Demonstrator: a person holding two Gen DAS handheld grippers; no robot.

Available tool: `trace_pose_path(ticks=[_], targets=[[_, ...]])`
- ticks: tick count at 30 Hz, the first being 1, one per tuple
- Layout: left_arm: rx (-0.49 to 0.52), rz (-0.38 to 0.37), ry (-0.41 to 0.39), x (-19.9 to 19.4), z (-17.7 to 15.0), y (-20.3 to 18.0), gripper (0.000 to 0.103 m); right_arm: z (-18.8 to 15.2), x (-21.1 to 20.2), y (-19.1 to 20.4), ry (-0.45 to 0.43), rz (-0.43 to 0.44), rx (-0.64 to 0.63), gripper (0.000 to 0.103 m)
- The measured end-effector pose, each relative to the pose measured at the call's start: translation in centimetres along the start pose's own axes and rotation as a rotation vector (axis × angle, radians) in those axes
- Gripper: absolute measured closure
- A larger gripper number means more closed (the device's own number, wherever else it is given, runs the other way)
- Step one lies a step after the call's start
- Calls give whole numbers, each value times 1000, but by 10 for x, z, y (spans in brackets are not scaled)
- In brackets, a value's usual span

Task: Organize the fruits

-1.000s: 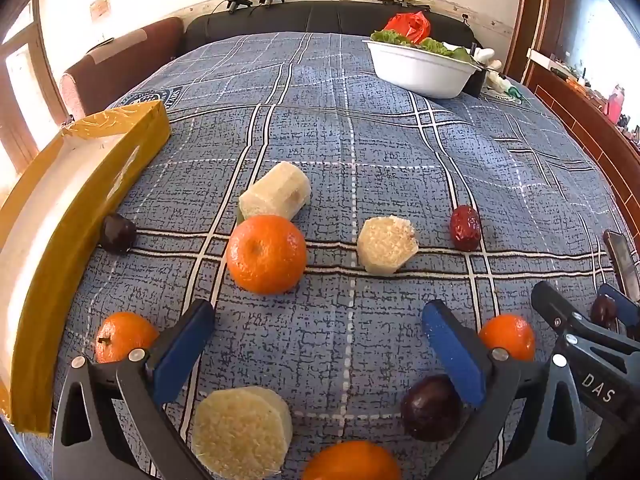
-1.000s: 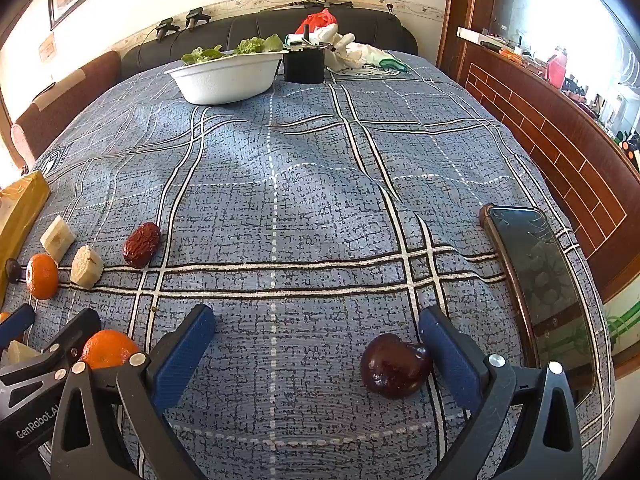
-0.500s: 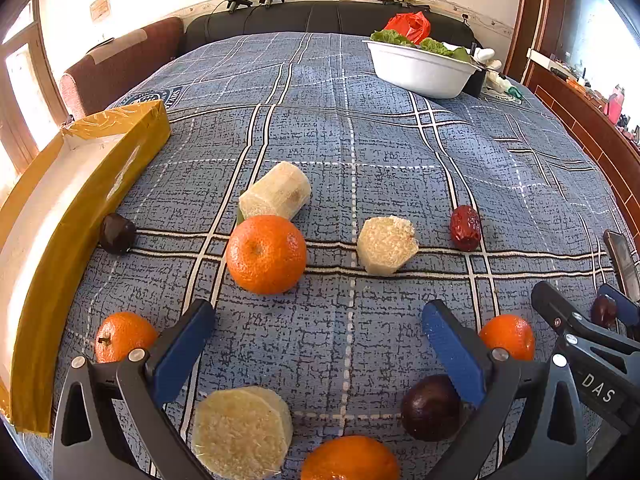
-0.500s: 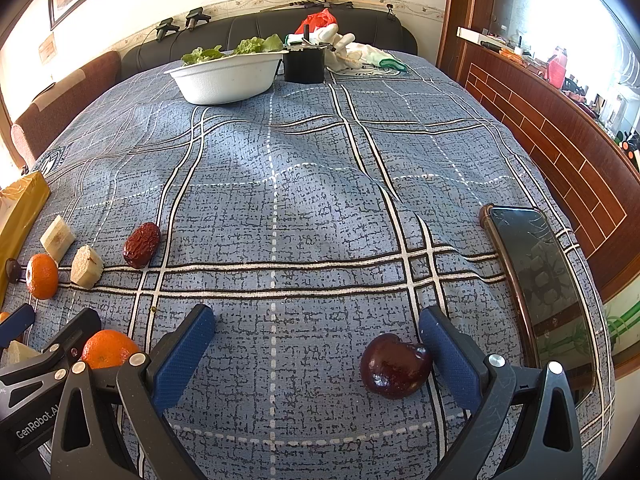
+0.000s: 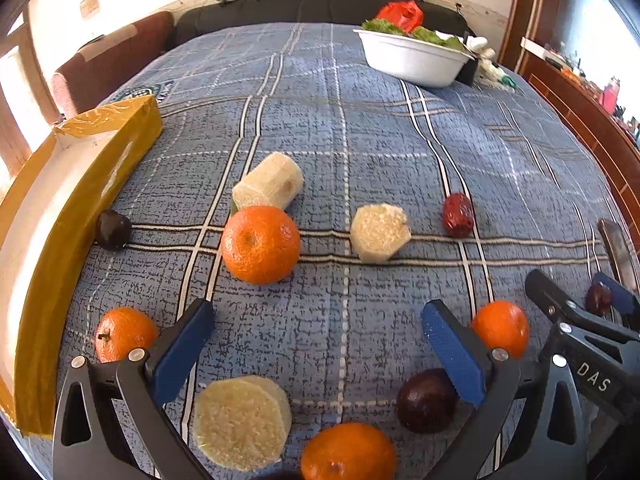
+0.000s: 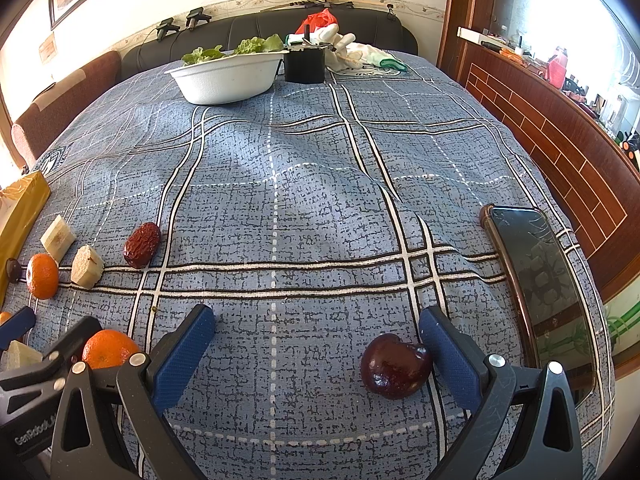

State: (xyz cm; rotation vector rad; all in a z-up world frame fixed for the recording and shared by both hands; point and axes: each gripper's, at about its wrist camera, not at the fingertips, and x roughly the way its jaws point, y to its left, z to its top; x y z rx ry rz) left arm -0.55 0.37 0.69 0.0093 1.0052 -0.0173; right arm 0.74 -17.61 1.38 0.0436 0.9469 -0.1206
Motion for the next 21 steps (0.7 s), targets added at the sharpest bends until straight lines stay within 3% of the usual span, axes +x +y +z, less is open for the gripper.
trace_pose_path(ticks=[14,21], targets=[[25,-17,65,3,3,-1,0,-6,-6,0,55,39,-44,0],[18,-18,59,3,2,-2,0,-8,-8,0,69,30,-33,0]])
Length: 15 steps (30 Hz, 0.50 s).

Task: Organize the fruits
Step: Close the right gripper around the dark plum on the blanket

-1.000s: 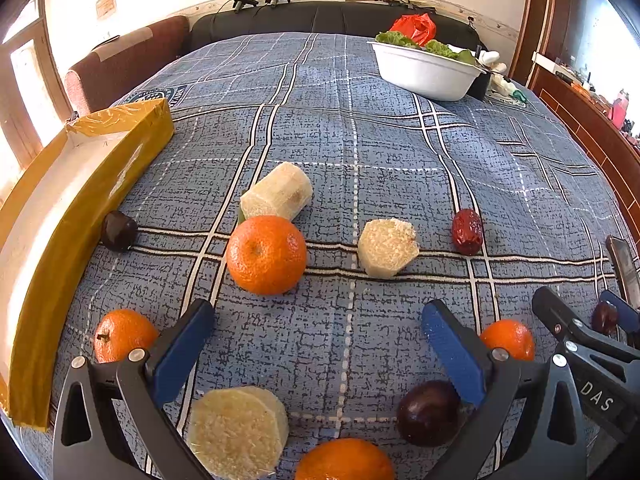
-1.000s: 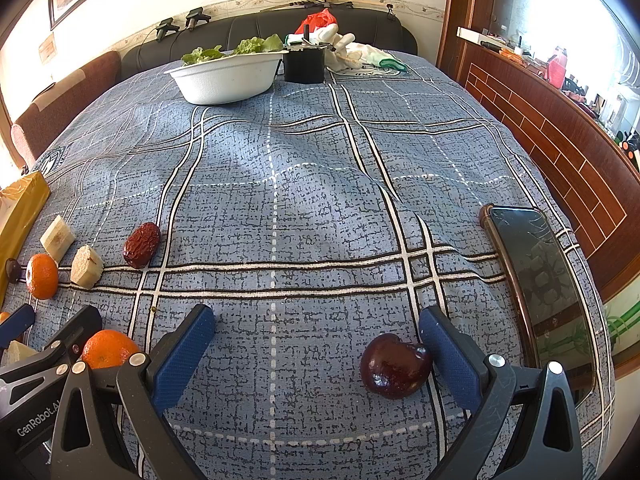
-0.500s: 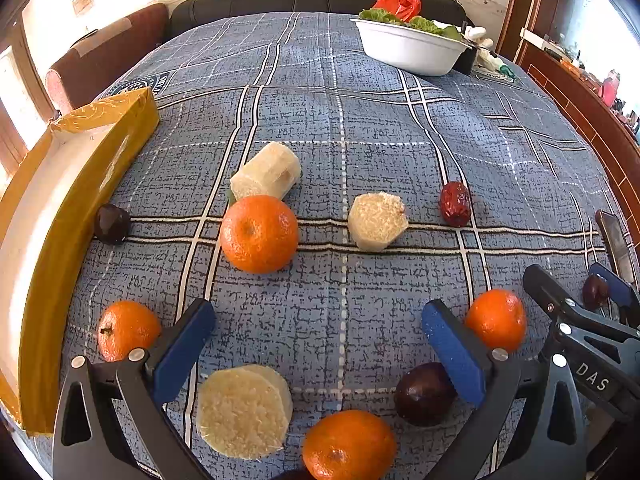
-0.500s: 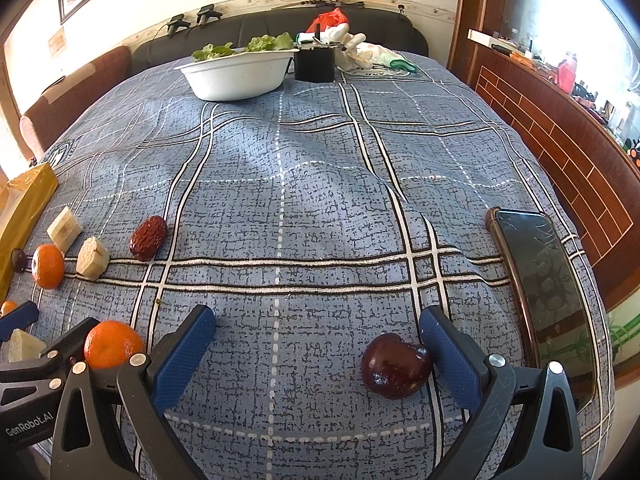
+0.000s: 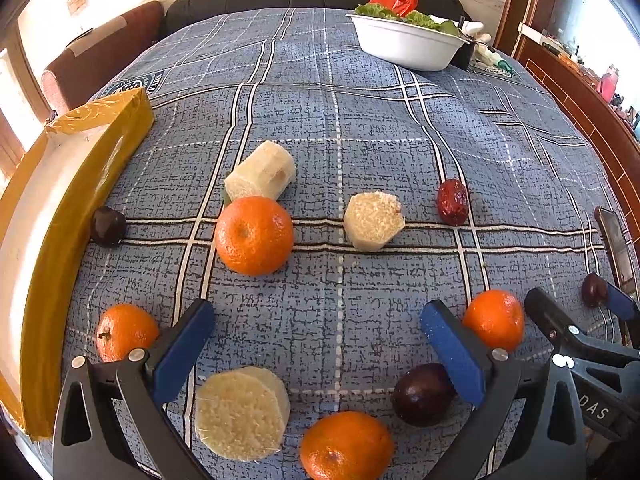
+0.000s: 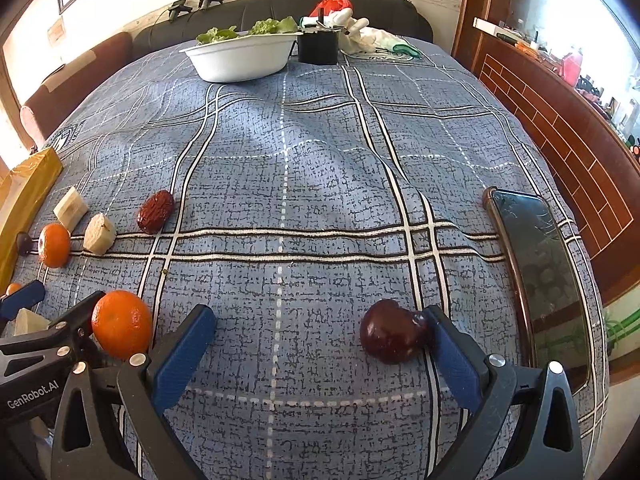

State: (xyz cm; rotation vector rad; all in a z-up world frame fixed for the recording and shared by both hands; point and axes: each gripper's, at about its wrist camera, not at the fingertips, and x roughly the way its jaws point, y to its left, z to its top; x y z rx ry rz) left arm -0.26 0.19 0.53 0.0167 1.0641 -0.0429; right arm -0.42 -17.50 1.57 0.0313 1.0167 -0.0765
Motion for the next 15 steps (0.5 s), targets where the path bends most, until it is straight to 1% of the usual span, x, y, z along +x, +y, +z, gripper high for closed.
trace_pose_path(ticks=[3,4,5,7,9,11,13,15], targets=[[-18,-46,-1,-6,-3,4,0,-1,0,0,-4,-5,0,0],[-35,-74,-7,-11,-5,8,2,-1,-1,0,-6,-7,1,0],[-46,-94,-19,-16,-6,11,4,-1,-1,0,-7,-9,2,0],[-56,-120,-70,-34,-9,19,4,-2,-1,1,-9,-17,5,0],[-57,-135,-152,-61,-14,29,4,-2,-2,2,-12,-26,7,0],[-59,-134,-259,-95,-20,43,4,-3,-5,4,-22,-54,4,1],[-63,-143,-374,-130,-28,60,4,-5,-15,5,-60,-89,7,2],[-73,-133,-480,-165,-36,79,4,-7,-33,4,-117,-80,24,2]])
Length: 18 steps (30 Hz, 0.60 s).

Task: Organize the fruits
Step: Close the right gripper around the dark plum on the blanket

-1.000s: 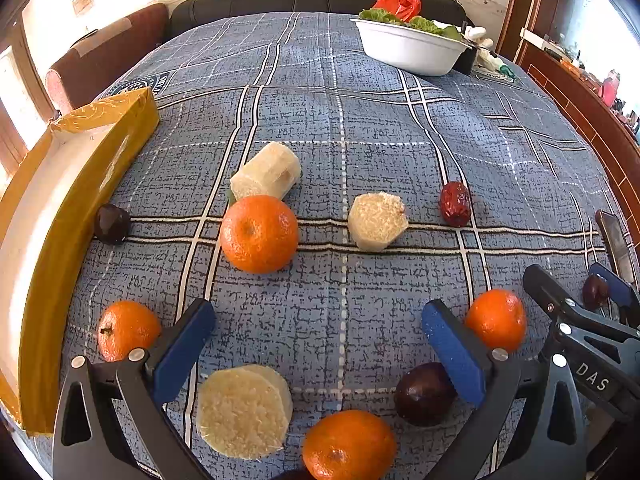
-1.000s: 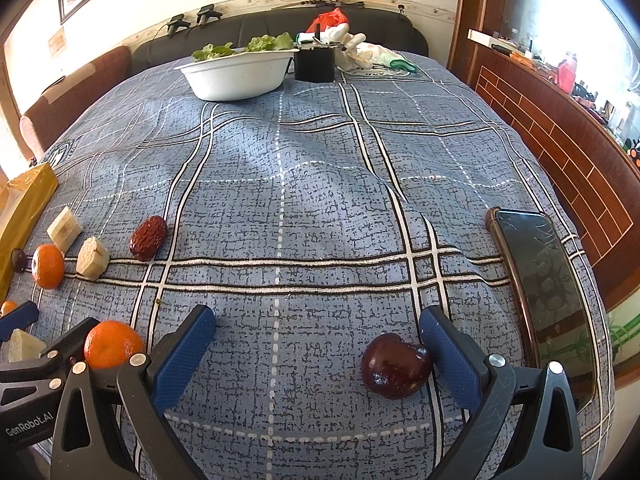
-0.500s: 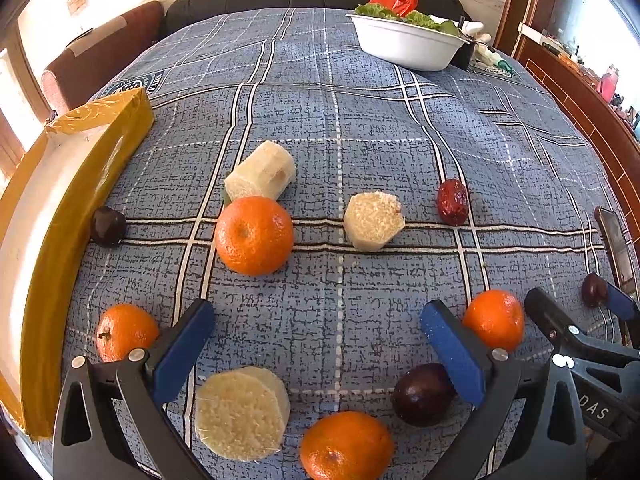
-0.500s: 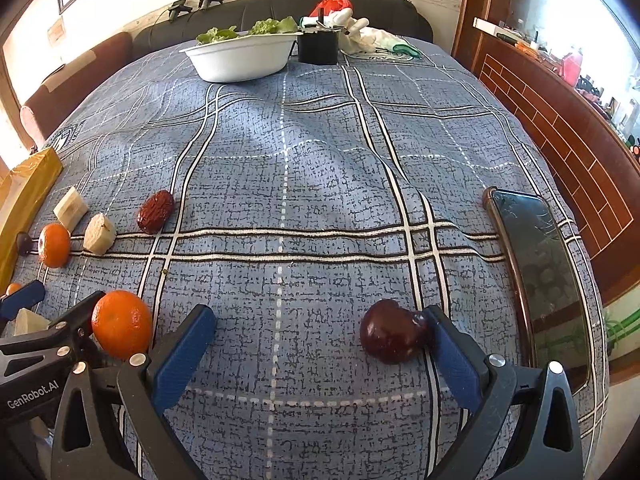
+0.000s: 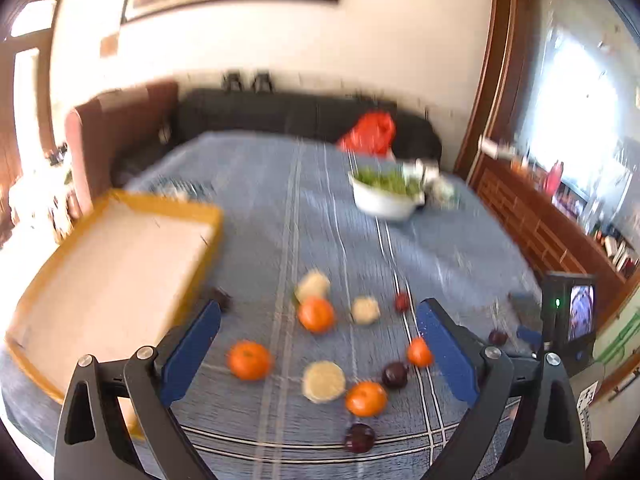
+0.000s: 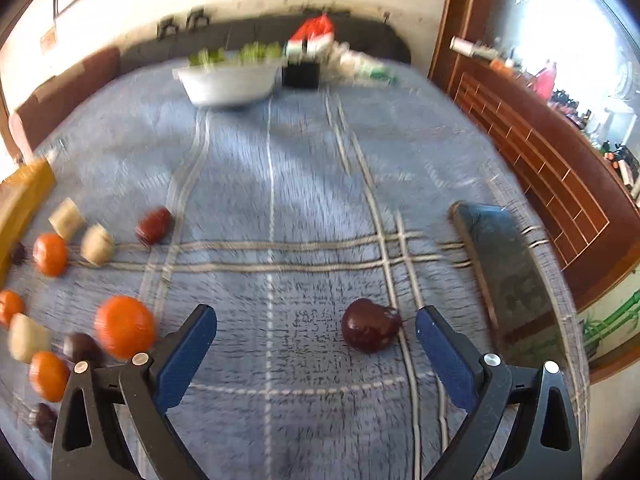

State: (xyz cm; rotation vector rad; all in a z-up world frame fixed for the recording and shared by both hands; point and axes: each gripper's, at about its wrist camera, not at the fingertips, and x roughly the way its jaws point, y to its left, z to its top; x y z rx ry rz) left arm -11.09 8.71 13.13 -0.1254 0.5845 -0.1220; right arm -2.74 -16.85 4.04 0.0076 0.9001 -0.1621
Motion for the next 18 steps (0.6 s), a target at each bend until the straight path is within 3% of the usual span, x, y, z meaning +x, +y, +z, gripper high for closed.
trace_pose_path(ticks=[2,5,7,9,12,14,18], targets=[[-6,18,-69,-30,10,16,4,1,-28,2,-78,5,8,2],[-63,77,-159,-62,21,44,2,-2,-87,13,-289,-2,-16,0],[-106,103,-181,-68,21,64,0,-7,-112,22,-380,68,-36,0],[-158,88,-108,-52,16,84,0,-10,-114,37,-323,144,-82,0],[-259,61,16,-24,-8,112,0,-22,-97,68,-167,294,-152,5],[-259,67,47,-12,-23,118,1,-36,-86,87,-106,333,-196,11],[-248,1,93,5,-30,121,14,-52,-63,110,-3,400,-236,27]])
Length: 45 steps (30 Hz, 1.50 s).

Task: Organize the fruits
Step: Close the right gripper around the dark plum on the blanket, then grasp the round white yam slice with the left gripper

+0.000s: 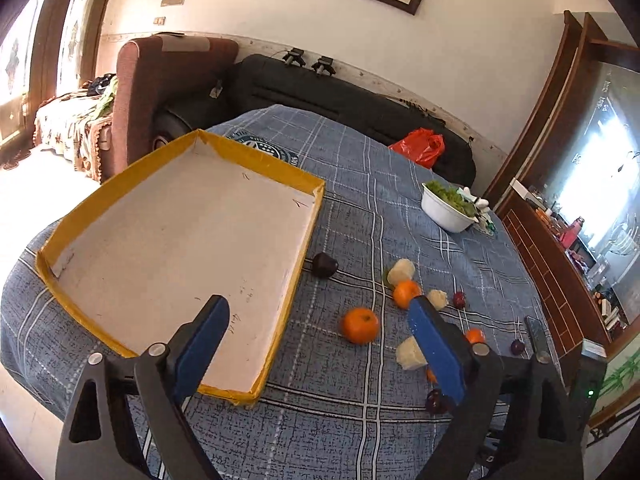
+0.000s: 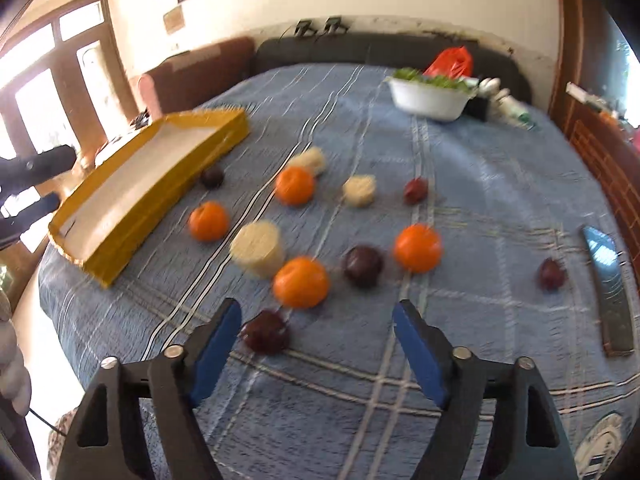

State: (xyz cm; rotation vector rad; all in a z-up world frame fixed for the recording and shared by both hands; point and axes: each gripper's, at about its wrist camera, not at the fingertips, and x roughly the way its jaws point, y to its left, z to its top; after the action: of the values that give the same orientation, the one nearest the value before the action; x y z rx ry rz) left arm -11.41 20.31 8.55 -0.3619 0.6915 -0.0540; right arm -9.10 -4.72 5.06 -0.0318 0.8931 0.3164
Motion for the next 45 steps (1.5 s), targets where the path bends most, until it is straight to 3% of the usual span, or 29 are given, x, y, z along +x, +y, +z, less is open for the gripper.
trace_pose_path(ticks=[5,9,13,15,17,23,27,29,36,41,45], targets=[[68,-45,27,6,-7,-16,16,-7,21,8,55,39,-28,45],[177,-87,77,23,-16,-46,16,-9,22,13,60,69,-46,71],[294,-116,122,43,-27,-72,16,-11,17,2,59,64,-37,72],[348,-129,137,52,-32,-82,22,-17,12,-4,53,88,-19,72],[394,-139,167,64,-36,-91,34,-20,4,-12,46,101,-3,72],[461,-155,246,98,-44,-106,43,-22,0,-24,39,123,18,71],[512,-154,285,113,-52,-114,59,-24,2,-24,45,157,35,71],[504,-163,310,118,-52,-113,68,-26,4,-22,49,170,35,71],[485,-155,289,109,-56,-113,69,-29,4,-17,45,168,17,74],[375,-186,228,79,-39,-96,69,-27,-6,-12,28,159,14,75],[283,-163,160,47,-19,-64,69,-16,-19,3,-1,164,-9,75]])
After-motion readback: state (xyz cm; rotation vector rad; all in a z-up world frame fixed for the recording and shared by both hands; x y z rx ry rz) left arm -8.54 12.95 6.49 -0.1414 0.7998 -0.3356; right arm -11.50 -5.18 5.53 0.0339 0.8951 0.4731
